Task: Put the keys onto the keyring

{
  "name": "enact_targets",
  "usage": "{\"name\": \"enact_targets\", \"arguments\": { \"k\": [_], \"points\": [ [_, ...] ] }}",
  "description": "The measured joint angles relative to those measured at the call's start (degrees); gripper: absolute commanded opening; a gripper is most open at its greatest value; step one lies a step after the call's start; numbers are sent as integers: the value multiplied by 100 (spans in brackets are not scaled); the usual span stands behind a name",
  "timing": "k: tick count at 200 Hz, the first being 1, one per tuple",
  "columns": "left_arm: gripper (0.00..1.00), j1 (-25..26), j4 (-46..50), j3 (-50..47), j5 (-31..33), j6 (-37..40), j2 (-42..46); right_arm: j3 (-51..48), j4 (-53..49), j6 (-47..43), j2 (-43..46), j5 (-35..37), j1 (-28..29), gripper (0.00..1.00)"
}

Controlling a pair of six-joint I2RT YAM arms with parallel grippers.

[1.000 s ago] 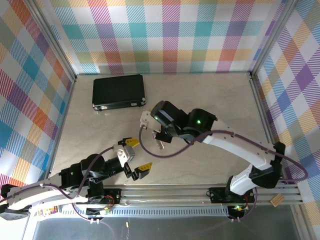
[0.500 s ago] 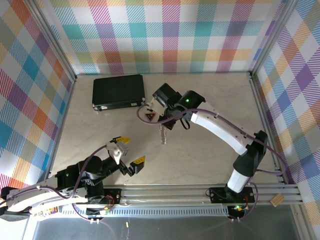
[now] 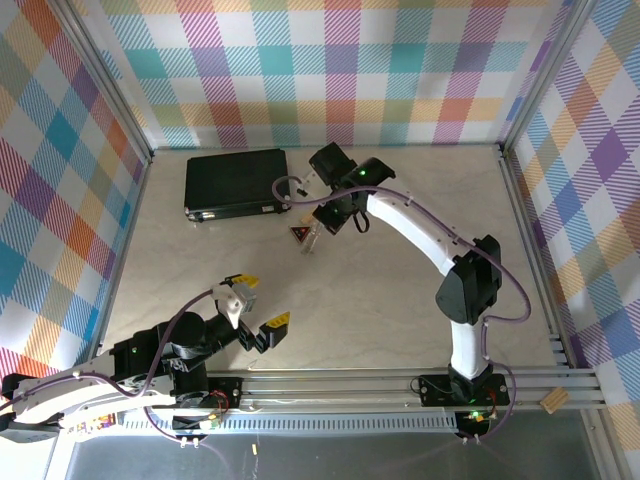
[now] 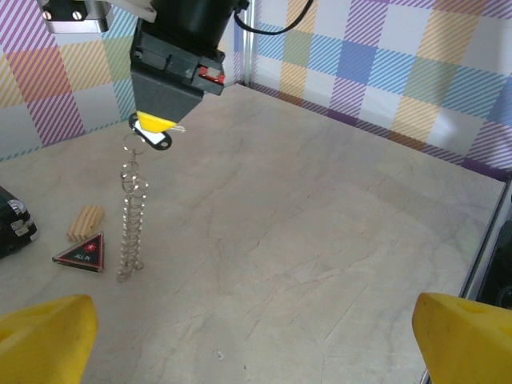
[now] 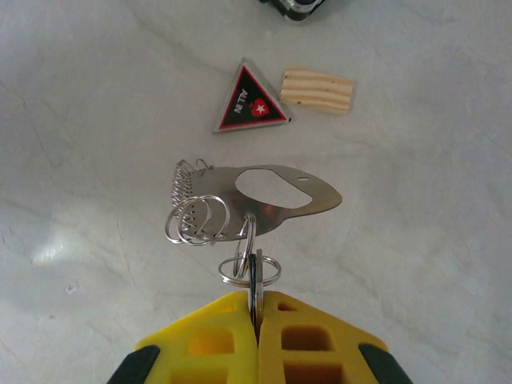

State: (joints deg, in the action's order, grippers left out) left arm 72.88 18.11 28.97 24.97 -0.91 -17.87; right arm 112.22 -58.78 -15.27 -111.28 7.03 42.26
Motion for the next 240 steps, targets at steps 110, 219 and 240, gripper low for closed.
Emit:
{"name": "enact_targets", "arguments": {
  "k": [110, 219, 240],
  "points": [
    [100, 0, 131, -70, 2, -63, 306, -855, 337, 398, -55, -402, -72, 0],
    [100, 0, 33, -153, 0, -103, 57, -3176, 1003, 955, 1244, -1513, -72, 0],
    [100, 0, -101, -153, -2, -101, -55, -3735, 1228, 1169, 1388, -1762, -66, 0]
  ]
}}
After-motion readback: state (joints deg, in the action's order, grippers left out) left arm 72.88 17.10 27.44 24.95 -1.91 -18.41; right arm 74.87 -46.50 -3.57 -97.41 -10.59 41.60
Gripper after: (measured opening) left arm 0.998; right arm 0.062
